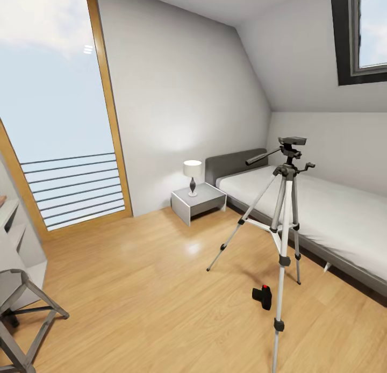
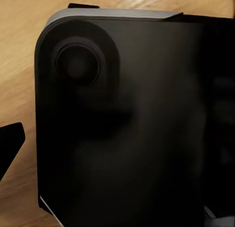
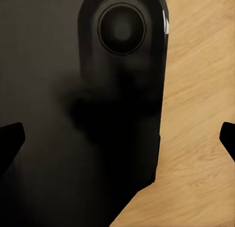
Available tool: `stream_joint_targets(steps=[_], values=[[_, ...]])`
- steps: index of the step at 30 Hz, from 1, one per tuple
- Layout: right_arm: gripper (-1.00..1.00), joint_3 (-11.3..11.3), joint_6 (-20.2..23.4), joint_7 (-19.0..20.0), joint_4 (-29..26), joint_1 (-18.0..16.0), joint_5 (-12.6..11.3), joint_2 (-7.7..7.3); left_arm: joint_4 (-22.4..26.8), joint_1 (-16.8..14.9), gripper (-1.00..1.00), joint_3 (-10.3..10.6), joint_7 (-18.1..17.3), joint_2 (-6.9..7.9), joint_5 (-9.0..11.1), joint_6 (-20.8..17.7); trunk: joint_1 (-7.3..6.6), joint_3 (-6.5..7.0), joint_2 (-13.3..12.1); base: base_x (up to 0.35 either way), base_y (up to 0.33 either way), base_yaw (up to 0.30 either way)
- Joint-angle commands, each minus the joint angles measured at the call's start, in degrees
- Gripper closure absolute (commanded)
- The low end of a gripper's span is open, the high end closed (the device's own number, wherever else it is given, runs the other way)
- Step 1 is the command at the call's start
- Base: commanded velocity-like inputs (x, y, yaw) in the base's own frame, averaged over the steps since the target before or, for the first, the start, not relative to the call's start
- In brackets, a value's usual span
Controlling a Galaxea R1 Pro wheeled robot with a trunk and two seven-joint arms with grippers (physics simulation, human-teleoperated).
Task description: Attach the digital camera to the camera tripod in the bedroom.
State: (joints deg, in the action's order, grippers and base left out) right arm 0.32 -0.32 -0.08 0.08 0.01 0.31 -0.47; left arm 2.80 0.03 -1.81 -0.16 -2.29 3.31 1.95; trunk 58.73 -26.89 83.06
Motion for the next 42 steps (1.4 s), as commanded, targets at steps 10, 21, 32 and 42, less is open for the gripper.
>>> stream_joint_targets(steps=[10, 21, 32, 42], values=[[-1.0, 0.0, -0.1, 0.0, 0.0, 0.0, 0.0, -0.05, 0.2, 0.0, -1.0, -0.2, 0.0, -0.08, 2.0, 0.3, 0.0, -0.04, 0.0, 0.0, 0.0, 0.0], [-1.0, 0.0, -1.0, 0.0, 0.0, 0.0, 0.0, 0.02, 0.2, 0.0, -1.0, -0.2, 0.0, -0.09, 2.1, 0.3, 0.0, -0.04, 0.0, 0.0, 0.0, -0.075], [-1.0, 0.0, -1.3, 0.0, 0.0, 0.0, 0.0, 0.1, 0.2, 0.0, -1.0, -0.2, 0.0, -0.08, 2.1, 0.3, 0.0, -0.04, 0.0, 0.0, 0.0, -0.226], [-1.0, 0.0, -1.3, 0.0, 0.0, 0.0, 0.0, 0.1, 0.2, 0.0, -1.0, -0.2, 0.0, -0.08, 2.1, 0.3, 0.0, -0.04, 0.0, 0.0, 0.0, -0.241]])
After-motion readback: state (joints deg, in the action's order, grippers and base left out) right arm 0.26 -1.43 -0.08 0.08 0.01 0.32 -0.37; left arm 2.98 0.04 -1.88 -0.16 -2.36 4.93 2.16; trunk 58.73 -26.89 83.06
